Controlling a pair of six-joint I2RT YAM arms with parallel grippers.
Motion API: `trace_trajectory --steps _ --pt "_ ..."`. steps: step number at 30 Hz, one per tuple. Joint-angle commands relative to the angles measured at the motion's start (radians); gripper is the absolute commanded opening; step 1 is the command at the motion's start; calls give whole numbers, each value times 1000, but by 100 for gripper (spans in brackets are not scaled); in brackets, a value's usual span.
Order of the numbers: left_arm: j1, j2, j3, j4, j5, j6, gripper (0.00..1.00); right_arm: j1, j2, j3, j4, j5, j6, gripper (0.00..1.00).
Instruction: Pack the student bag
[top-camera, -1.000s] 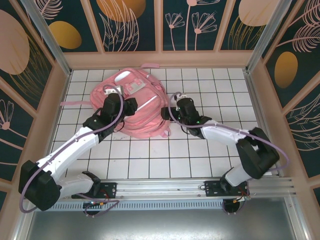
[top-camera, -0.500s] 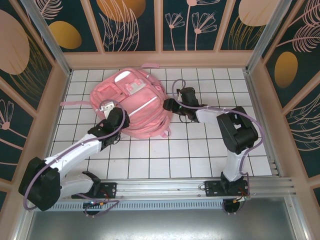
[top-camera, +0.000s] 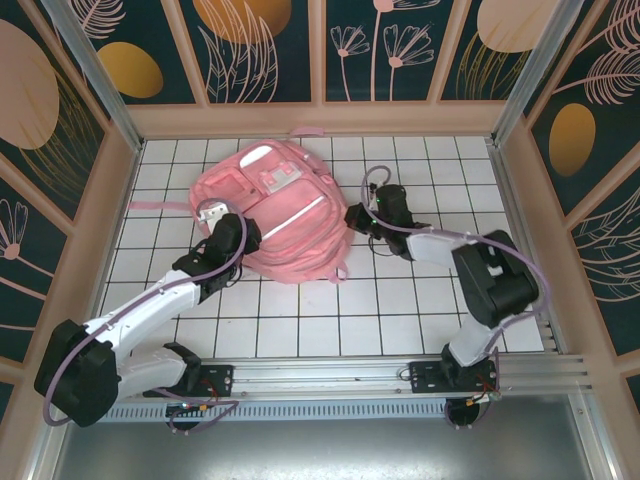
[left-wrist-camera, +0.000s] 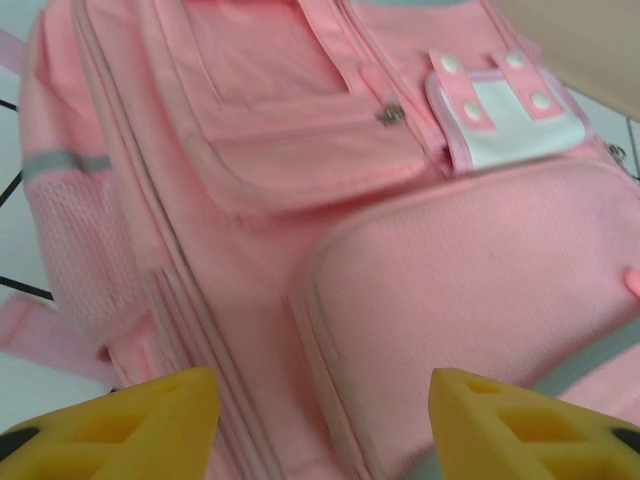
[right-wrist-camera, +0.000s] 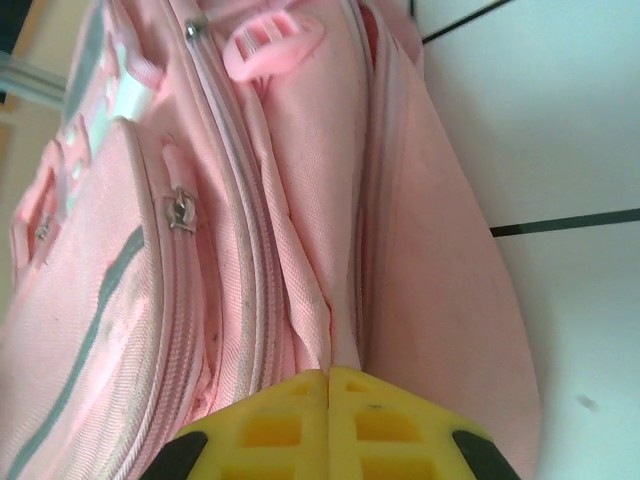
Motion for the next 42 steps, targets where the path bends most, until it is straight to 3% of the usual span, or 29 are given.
trace_trajectory --steps 1,9,14,16,18,23,28,38,42 --pt "4 -16 20 42 23 16 58 -93 -141 -84 -38 120 -3 0" --pt "4 18 69 55 72 27 59 -297 -419 -251 -193 187 -26 0" --pt "4 26 56 96 108 28 59 -407 -506 -292 -244 135 -82 0" --pt "4 37 54 108 134 24 59 -405 -500 -278 -248 106 -100 11" --pt "4 44 46 124 177 22 59 -395 -499 -269 -248 103 -105 34" --pt "3 48 -36 223 320 -13 58 -294 -559 -231 -344 251 -144 44" --pt "-13 82 -122 346 429 -58 53 -121 -654 -210 -447 409 -158 49" --pt "-138 164 -207 466 443 -34 45 292 -645 -172 -585 596 -108 51" --pt "-145 143 -282 540 472 -16 45 422 -633 -168 -625 655 -49 50"
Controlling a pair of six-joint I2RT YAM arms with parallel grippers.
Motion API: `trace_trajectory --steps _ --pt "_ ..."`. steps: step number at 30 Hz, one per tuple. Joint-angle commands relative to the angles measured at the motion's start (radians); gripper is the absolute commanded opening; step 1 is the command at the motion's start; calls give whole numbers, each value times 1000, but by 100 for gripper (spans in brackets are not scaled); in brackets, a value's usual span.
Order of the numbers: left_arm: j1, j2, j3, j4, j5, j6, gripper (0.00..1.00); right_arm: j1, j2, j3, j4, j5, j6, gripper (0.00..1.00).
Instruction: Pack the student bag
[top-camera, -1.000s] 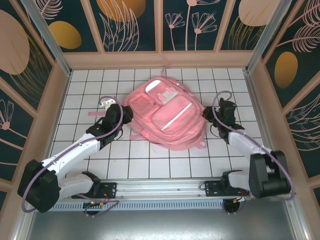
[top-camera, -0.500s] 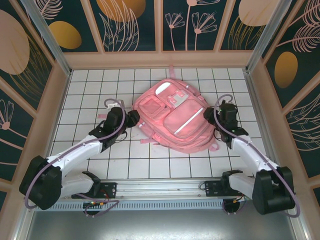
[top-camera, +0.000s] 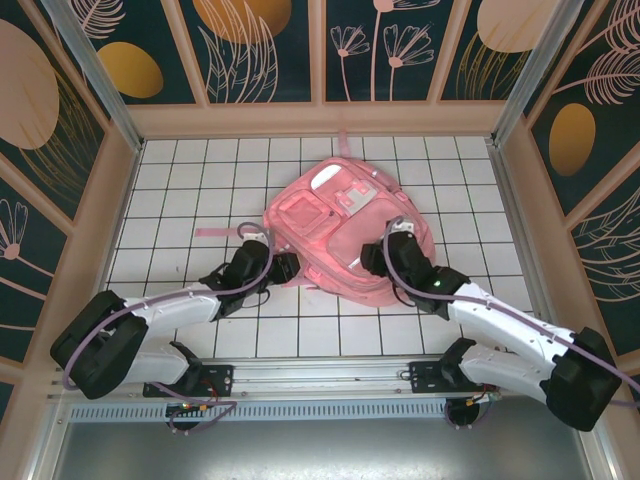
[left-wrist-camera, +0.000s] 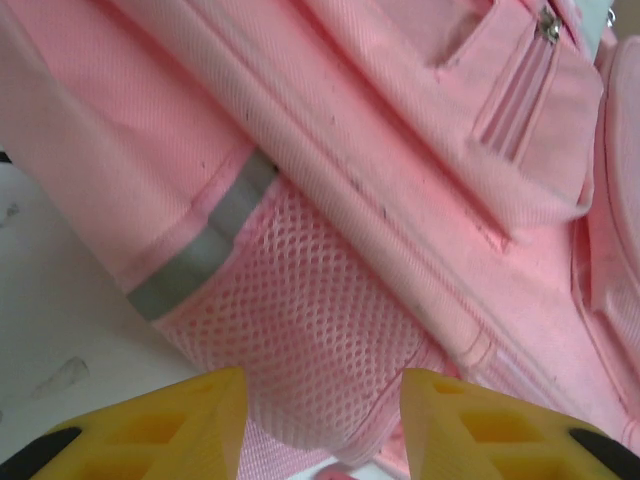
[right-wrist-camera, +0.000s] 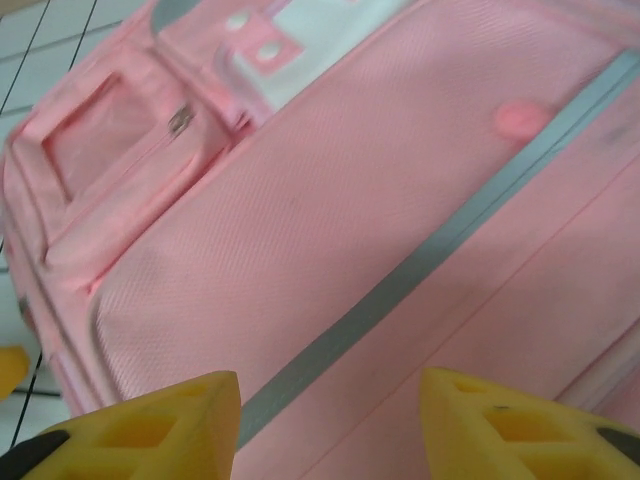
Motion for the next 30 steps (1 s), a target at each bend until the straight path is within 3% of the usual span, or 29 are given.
trace_trajectory --steps 1,4,9,14,20,30 --pt "-1 -13 -62 99 35 25 44 91 3 28 -61 93 67 49" --pt "-3 -7 -86 123 42 10 45 206 17 13 -55 123 140 48" --pt "-1 -32 -66 9 -112 -9 42 393 102 31 -53 197 272 48" --pt "0 -16 -5 -56 -185 -5 42 501 257 90 -29 206 379 45" --pt "13 21 51 -31 -183 40 47 531 465 216 -76 177 484 38" --pt "51 16 58 -20 -143 70 49 496 674 355 -115 139 612 33"
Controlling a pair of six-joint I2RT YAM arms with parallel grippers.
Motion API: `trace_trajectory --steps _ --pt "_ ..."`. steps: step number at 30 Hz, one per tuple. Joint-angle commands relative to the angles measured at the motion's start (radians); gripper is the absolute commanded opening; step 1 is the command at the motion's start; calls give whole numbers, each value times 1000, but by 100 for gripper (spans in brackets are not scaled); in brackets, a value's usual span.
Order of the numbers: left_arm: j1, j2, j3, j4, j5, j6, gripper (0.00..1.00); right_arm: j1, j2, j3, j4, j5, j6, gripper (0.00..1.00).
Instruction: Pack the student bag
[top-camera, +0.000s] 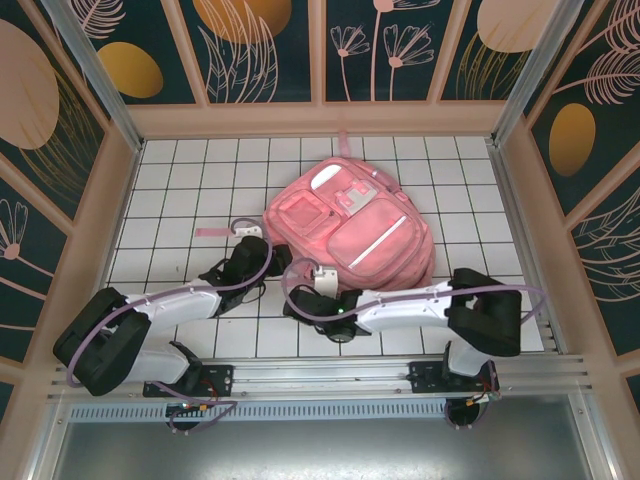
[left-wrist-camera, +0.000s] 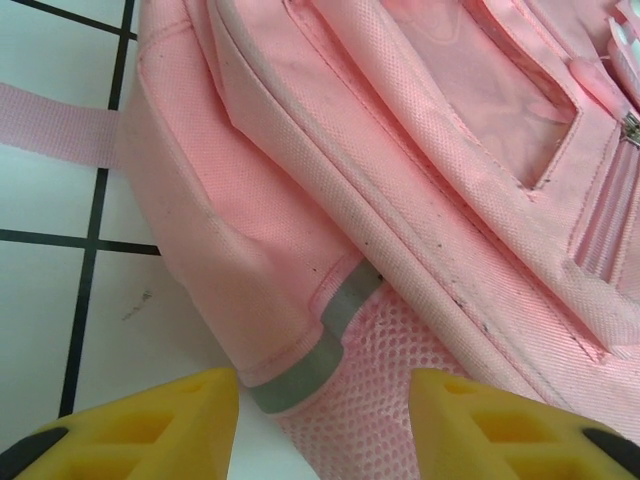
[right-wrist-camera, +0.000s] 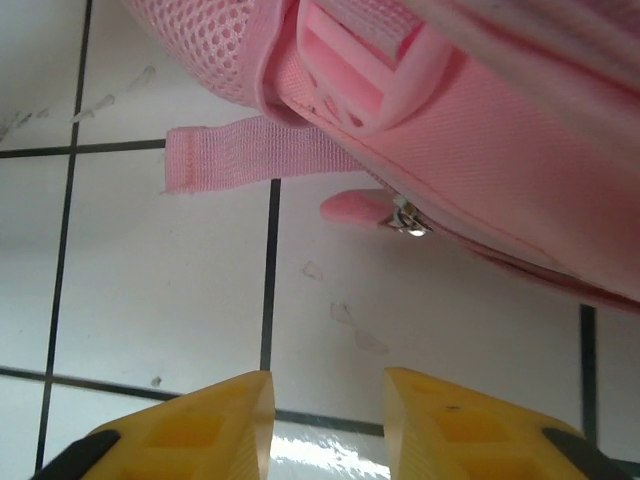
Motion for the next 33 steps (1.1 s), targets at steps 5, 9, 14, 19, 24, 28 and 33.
trace_trajectory --steps 5,9,14,19,24,28,33 --pt "24 -17 8 10 34 8 49 -52 101 97 -65 0 157 31" --pt "27 -49 -4 3 34 2 49 -80 128 99 -65 -5 208 32" --pt "29 -77 -13 3 35 -1 50 -98 172 135 -91 21 242 32" --pt "29 -76 -16 8 46 -5 50 -123 183 138 -67 49 242 32" --pt "29 -71 -14 9 53 -6 50 -146 185 134 -48 67 252 42" --pt "29 -66 -14 11 58 -5 50 -163 200 138 -38 58 248 37" --pt "29 -65 -14 12 59 -5 50 -163 199 112 -64 80 280 24"
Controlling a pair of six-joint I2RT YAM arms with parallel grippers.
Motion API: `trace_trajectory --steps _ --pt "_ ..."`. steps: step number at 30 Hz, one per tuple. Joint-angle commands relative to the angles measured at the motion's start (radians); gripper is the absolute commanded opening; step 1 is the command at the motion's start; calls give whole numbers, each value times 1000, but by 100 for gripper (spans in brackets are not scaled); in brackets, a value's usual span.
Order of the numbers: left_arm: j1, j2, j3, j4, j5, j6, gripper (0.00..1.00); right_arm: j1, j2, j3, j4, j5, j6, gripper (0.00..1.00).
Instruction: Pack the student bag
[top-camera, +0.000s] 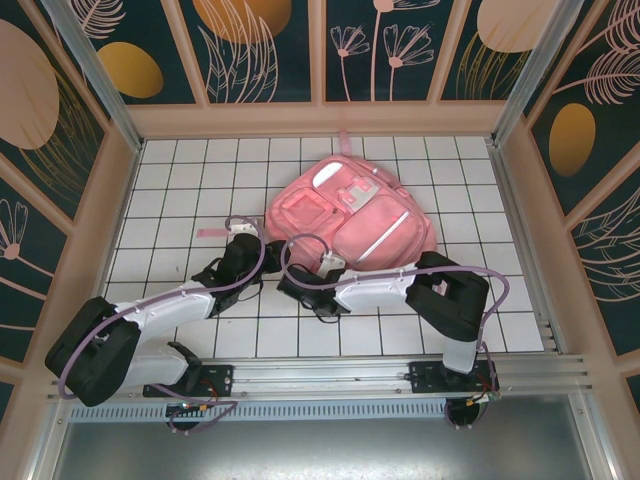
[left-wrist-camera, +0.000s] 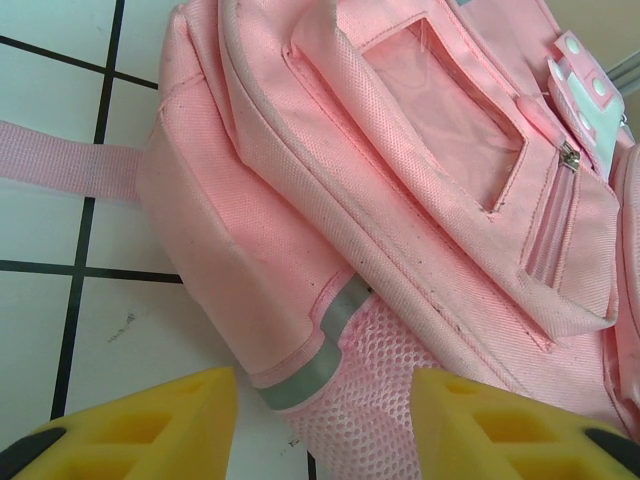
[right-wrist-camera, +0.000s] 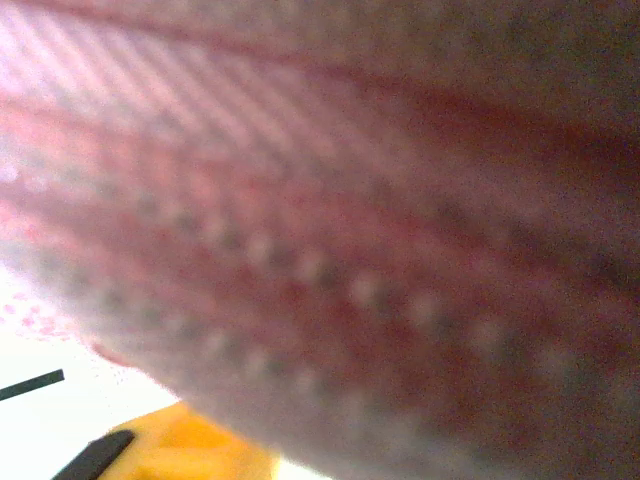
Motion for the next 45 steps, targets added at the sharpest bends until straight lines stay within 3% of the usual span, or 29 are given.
trace_trajectory --steps 1,8,17,24,31,37,42,45 --pt "6 0 -10 14 14 -8 50 -19 14 -13 -25 62 44 20" --pt "6 2 -10 16 20 -6 50 13 28 31 -108 128 37 0" --pt "5 11 -47 77 132 -40 52 70 -22 33 -158 144 -10 0" --pt "-6 54 -188 334 272 -230 53 91 -74 4 -131 132 -49 0" --pt "-38 227 -173 501 276 -313 57 102 -106 -20 -110 137 -66 0" --pt "-58 228 -167 540 224 -333 65 102 -123 -49 -96 130 -65 0" --pt "-71 300 -119 561 229 -349 59 102 -151 -81 -71 130 -62 0" --pt "-72 360 -96 586 222 -378 48 101 -155 -85 -65 131 -66 0"
